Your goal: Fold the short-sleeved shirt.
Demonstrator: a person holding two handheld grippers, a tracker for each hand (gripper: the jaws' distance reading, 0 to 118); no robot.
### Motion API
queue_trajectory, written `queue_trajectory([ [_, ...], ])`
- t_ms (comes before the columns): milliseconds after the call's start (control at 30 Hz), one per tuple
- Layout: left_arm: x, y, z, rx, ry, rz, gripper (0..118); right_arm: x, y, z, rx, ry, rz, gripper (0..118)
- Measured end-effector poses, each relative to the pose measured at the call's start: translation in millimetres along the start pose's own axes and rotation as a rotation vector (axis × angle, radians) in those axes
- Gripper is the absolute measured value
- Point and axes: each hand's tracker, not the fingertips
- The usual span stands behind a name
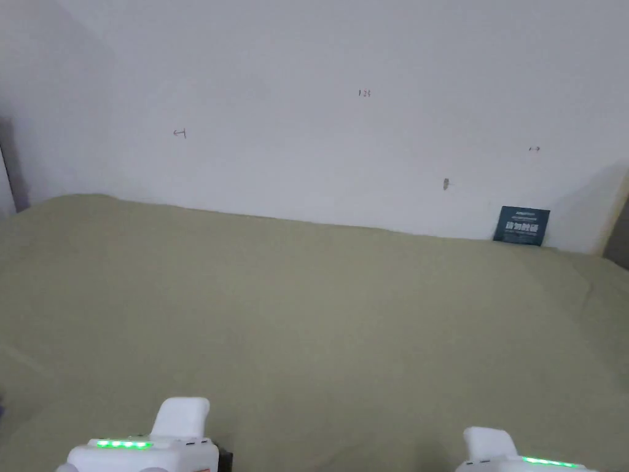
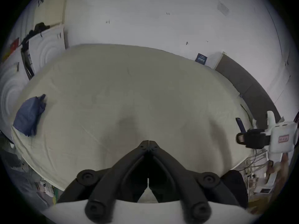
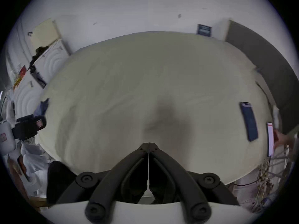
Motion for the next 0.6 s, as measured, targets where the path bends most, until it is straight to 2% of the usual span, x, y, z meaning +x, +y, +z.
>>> queue_trajectory([
  [133,4.6,-13.4,7.1,0.003,0.017,0.030,0,16.1,-12.5,11.2,0.044,-0.032,0.008,0],
  [267,9.4,0.3,13.9,0.044,0.078,-0.034,0,17.6,-4.8,16.6,0.145,-0.046,-0.015,0],
  [333,14.5,14.8,22.2,0.122,0.076,-0.026,0,14.6,4.8,21.5,0.215,-0.064,-0.014,0],
  [433,17.9,37.0,42.2,0.277,0.094,-0.042,0,8.1,21.0,35.6,0.392,-0.090,0.029,0],
  [600,17.4,71.4,69.9,0.418,0.121,-0.097,0,-0.2,49.3,61.6,0.496,-0.097,0.081,0],
])
